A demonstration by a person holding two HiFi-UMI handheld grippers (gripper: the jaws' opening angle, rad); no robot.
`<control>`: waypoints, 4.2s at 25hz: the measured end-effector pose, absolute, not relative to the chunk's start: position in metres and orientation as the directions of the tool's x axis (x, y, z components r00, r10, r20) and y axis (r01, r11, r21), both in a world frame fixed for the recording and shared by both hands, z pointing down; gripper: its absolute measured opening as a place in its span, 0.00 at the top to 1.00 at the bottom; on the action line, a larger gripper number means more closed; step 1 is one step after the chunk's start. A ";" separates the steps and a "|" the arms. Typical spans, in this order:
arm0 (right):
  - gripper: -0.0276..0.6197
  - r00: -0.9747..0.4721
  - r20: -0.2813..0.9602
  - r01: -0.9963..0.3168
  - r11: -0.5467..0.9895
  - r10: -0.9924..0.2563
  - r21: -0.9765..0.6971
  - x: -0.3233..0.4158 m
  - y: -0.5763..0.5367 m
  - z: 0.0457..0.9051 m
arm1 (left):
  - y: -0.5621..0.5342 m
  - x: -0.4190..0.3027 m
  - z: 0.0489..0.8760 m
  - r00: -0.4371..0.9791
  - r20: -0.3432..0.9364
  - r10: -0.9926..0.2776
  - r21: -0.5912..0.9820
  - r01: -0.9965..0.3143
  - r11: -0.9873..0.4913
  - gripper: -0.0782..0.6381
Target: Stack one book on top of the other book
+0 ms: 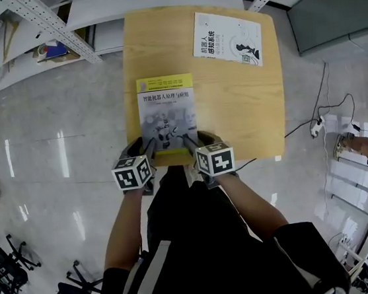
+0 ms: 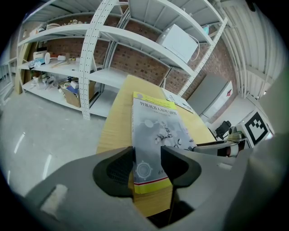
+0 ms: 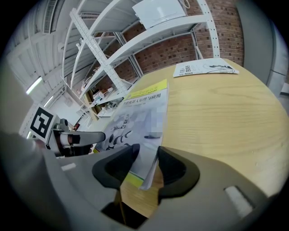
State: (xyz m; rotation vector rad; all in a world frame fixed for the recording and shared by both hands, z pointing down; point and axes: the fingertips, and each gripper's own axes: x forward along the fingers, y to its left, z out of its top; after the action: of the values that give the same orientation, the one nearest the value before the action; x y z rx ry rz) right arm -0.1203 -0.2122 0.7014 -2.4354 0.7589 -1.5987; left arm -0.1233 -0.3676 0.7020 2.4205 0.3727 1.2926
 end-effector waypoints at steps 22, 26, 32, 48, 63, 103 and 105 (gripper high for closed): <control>0.72 0.239 0.819 -0.348 -0.834 -0.521 -0.429 -0.180 -0.194 0.702 | -0.352 -0.181 0.703 0.523 0.778 0.348 0.383 0.044 -0.923 0.61; 0.72 0.227 0.823 -0.357 -0.831 -0.521 -0.427 -0.193 -0.188 0.701 | -0.346 -0.196 0.702 0.525 0.781 0.339 0.388 0.018 -0.921 0.61; 0.73 0.232 0.813 -0.377 -0.820 -0.533 -0.430 -0.212 -0.186 0.700 | -0.341 -0.214 0.702 0.543 0.778 0.316 0.375 0.002 -0.927 0.61; 0.73 0.180 0.820 -0.400 -0.802 -0.543 -0.443 -0.247 -0.173 0.705 | -0.331 -0.246 0.705 0.554 0.776 0.301 0.396 -0.058 -0.916 0.61; 0.50 0.094 0.720 -0.308 -0.707 -0.688 -0.636 -0.253 -0.176 0.715 | -0.324 -0.251 0.714 0.524 0.705 0.478 0.565 -0.008 -0.825 0.58; 0.80 0.191 0.439 -0.424 -0.477 -0.878 -0.770 -0.262 -0.182 0.629 | -0.245 -0.263 0.630 0.624 0.369 0.688 0.734 0.259 -0.628 0.71; 0.80 0.207 0.411 -0.456 -0.459 -0.888 -0.762 -0.261 -0.178 0.613 | -0.241 -0.263 0.613 0.649 0.345 0.678 0.724 0.276 -0.632 0.71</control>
State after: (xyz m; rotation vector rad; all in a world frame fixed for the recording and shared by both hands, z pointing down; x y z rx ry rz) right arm -0.2607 -0.1782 0.6126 -2.0050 1.2439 -1.1814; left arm -0.2632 -0.2410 0.6132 2.2254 0.7378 0.8155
